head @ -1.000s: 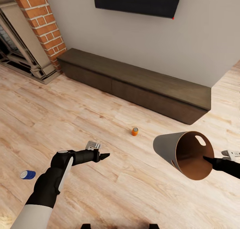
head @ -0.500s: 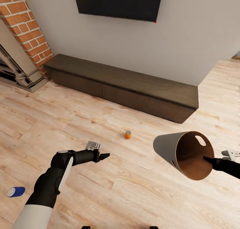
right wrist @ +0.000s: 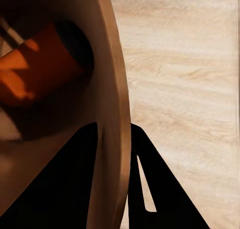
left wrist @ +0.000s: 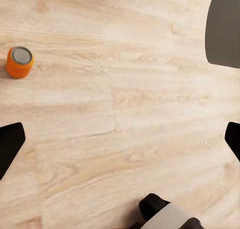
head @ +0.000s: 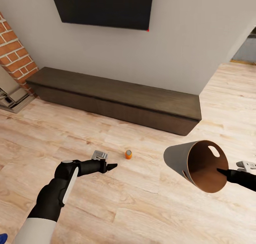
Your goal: Put the three can of soda from the living room inside the tash can in the kitchen.
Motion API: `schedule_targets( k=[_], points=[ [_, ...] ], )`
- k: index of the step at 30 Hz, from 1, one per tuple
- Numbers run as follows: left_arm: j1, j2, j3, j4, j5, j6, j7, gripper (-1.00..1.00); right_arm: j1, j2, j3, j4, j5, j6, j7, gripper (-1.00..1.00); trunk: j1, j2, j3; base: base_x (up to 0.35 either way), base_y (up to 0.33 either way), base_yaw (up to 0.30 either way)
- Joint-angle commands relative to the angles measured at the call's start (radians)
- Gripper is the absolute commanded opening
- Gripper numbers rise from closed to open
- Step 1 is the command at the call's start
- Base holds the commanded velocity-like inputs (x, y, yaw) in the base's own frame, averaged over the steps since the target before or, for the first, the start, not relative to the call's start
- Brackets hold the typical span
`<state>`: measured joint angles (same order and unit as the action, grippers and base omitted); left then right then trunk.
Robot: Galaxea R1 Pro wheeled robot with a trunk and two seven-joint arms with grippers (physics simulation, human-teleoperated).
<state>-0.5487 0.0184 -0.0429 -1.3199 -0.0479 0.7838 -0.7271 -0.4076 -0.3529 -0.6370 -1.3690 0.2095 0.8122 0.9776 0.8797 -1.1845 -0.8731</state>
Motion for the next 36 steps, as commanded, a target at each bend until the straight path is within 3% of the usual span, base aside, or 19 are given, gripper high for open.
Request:
schedule_targets(
  k=[1, 15, 22, 36],
  points=[
    [0.0, 0.0, -0.001, 0.0, 0.0, 0.0, 0.0, 1.0, 0.0, 0.0, 0.004, -0.002, -0.019, 0.018, 0.004, -1.0, 0.0, 0.0, 0.001, 0.326, 0.0, -0.215],
    [-0.001, -0.002, -0.006, 0.014, -0.007, 0.0, 0.008, 1.0, -0.002, 0.002, 0.013, -0.001, -0.014, 0.027, -0.031, -1.0, 0.0, 0.0, 0.015, 0.326, 0.0, -0.217],
    [-0.001, -0.002, -0.008, 0.128, -0.006, -0.003, 0.012, 1.0, -0.002, 0.006, 0.014, -0.001, 0.044, 0.027, -0.056, -1.0, 0.0, 0.0, 0.022, 0.326, 0.0, -0.219],
    [-0.001, -0.002, -0.008, 0.132, -0.004, -0.003, 0.014, 1.0, -0.002, 0.011, 0.04, -0.002, 0.053, 0.027, -0.059, -1.0, 0.0, 0.0, 0.034, 0.29, 0.0, -0.22]
  ],
)
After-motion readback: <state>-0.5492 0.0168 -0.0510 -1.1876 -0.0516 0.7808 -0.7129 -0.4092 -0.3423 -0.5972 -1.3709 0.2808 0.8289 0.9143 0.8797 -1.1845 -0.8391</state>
